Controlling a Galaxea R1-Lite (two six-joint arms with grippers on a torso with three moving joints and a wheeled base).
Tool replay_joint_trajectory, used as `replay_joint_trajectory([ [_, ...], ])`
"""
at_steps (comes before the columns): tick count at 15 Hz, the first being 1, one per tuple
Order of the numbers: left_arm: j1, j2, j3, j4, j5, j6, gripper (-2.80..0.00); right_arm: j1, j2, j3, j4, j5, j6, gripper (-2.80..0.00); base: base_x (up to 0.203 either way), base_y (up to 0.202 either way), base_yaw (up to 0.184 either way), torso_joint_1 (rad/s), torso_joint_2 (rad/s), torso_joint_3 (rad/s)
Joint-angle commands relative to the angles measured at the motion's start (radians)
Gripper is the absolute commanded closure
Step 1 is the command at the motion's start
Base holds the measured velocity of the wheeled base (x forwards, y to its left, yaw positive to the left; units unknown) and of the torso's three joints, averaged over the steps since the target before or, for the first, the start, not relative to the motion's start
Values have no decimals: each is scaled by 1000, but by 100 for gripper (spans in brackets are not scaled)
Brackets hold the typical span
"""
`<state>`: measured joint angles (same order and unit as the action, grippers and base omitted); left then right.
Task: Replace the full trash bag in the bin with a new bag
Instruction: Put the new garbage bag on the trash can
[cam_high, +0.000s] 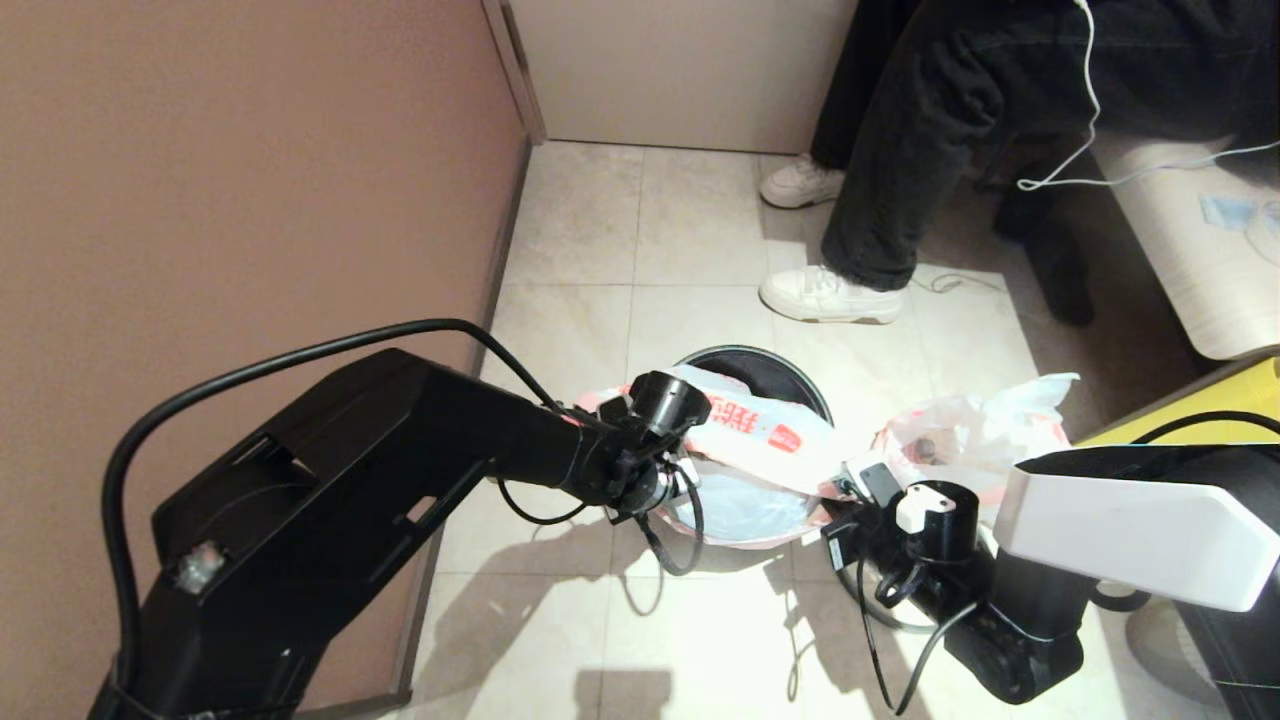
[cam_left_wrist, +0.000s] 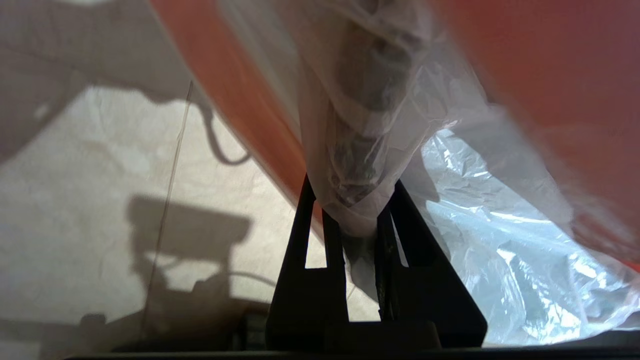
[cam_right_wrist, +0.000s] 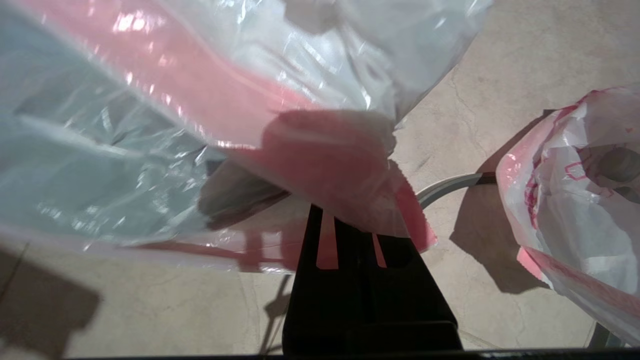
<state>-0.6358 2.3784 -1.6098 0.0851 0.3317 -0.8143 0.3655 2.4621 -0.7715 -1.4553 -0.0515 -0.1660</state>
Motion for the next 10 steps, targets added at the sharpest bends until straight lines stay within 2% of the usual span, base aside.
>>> replay_joint_trajectory([
  [1, 0, -16, 56, 3, -15, -7, 0, -5, 27, -28, -8, -12, -1, 0, 0, 0, 0, 0, 0, 0],
  [4, -7, -61, 131, 0, -70, -30, 0, -34, 15, -82, 13, -37, -3, 0, 0, 0, 0, 0, 0, 0],
  [7, -17, -56, 145, -7, -74, -32, 0, -48, -25, -112, 39, -65, -3, 0, 0, 0, 0, 0, 0, 0],
  [10, -42, -56, 168, -8, -74, -33, 0, -78, -84, -181, 160, -64, -11, 0, 0, 0, 0, 0, 0, 0],
])
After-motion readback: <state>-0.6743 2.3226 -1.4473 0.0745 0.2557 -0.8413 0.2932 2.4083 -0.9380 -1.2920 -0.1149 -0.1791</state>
